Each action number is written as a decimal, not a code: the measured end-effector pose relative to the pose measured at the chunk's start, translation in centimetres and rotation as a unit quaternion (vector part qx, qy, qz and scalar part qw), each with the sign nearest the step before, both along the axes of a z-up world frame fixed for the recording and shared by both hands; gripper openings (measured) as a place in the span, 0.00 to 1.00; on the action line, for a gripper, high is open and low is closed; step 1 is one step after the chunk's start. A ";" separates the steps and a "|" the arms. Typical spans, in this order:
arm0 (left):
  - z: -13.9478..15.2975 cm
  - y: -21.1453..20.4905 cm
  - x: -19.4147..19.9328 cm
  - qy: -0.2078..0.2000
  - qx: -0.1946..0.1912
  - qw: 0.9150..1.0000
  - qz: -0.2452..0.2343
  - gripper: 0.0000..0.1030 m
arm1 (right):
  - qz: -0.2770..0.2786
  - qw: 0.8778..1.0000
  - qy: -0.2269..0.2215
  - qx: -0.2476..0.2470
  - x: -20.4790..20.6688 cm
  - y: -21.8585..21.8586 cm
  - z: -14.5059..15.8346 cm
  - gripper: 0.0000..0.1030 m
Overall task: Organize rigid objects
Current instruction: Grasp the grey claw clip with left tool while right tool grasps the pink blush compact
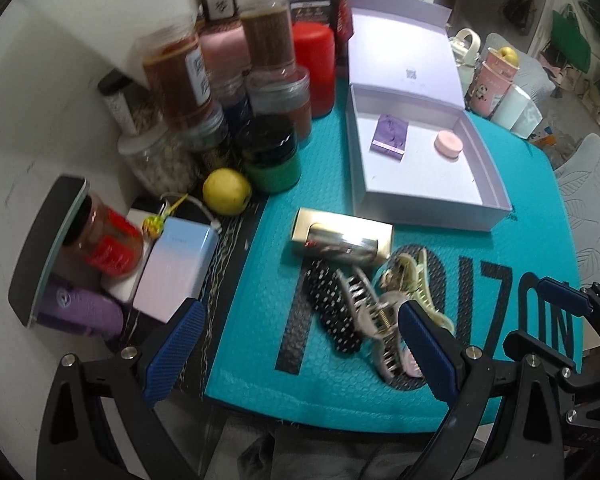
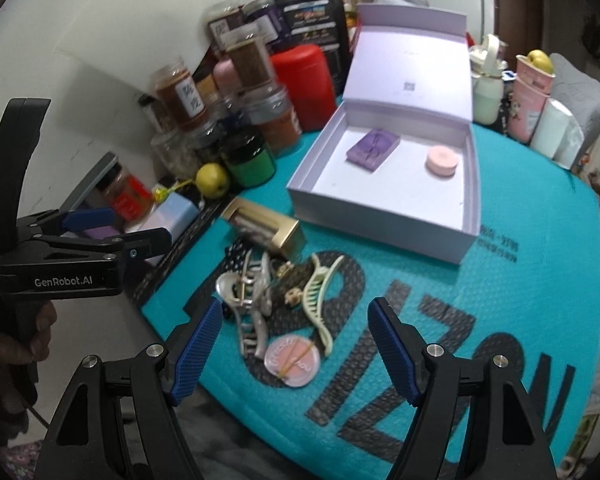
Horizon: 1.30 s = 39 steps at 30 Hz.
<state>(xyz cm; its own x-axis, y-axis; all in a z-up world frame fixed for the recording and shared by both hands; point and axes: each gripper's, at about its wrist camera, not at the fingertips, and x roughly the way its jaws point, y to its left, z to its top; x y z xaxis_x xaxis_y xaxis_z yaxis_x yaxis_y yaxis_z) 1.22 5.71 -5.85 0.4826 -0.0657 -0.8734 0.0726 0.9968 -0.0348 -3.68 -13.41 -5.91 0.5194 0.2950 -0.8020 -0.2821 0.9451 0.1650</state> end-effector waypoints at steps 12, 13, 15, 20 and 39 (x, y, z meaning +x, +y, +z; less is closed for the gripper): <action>-2.6 0.1 -1.2 0.008 -0.022 1.000 -0.021 0.96 | 0.024 0.999 0.036 -0.003 0.6 1.1 -3.6 0.74; -2.9 -0.3 -1.2 0.007 -0.020 0.999 -0.033 0.96 | 0.023 0.999 0.039 -0.003 0.6 1.0 -4.0 0.74; -3.4 -1.1 -1.3 0.005 -0.020 0.998 -0.051 0.96 | 0.021 0.998 0.051 -0.007 0.6 0.7 -5.0 0.74; -5.3 -2.3 -0.9 0.013 -0.052 0.996 -0.072 0.88 | 0.012 0.997 0.073 -0.016 0.7 0.0 -6.9 0.72; -8.9 -7.5 0.6 -0.051 -0.017 0.989 -0.137 0.46 | -0.027 0.993 0.104 -0.046 2.2 -2.7 -10.1 0.69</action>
